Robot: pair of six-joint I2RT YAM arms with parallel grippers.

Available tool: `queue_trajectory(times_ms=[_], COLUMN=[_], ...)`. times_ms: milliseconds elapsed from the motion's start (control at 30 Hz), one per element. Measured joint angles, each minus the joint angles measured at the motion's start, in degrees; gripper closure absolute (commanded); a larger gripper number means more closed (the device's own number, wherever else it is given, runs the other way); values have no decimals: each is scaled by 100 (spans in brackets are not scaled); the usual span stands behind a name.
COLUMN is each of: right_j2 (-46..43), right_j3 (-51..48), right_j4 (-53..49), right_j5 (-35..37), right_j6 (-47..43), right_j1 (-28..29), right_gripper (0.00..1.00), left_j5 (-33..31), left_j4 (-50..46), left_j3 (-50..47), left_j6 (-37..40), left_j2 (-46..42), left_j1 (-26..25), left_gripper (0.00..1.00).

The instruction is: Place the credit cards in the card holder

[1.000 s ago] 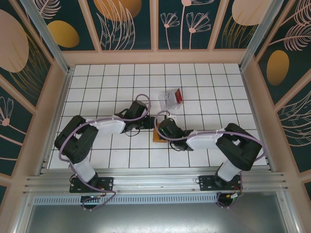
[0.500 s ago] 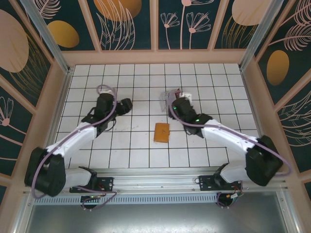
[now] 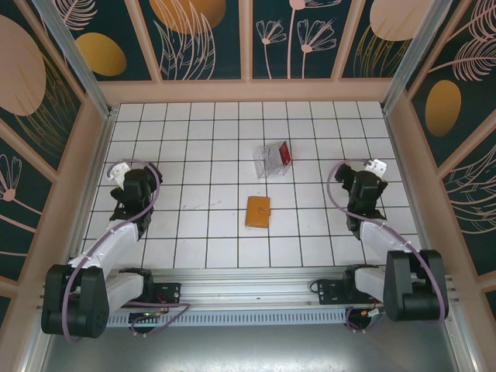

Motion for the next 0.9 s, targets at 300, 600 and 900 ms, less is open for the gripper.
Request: queue_trajectory(times_ms=[300,600,900], right_j2=[597,815,1729], right_j3=[-452,-1005,-890], right_j4=[1768,2459,3346], right_j5=[-951,-1228,-1316], right_j6=[-90,-221,-605], right_j1=[-627,-610,-358], right_gripper=[2,2,1], left_j5=[-664,-299,713], left_j4=[3001,4325,5700], left_j3=[-1657,-1617,-1478], left_j6=[1399,1871,2505], left_j2=[157,946,2363], left_j1=[44,70,81], left_gripper=[2,1,1])
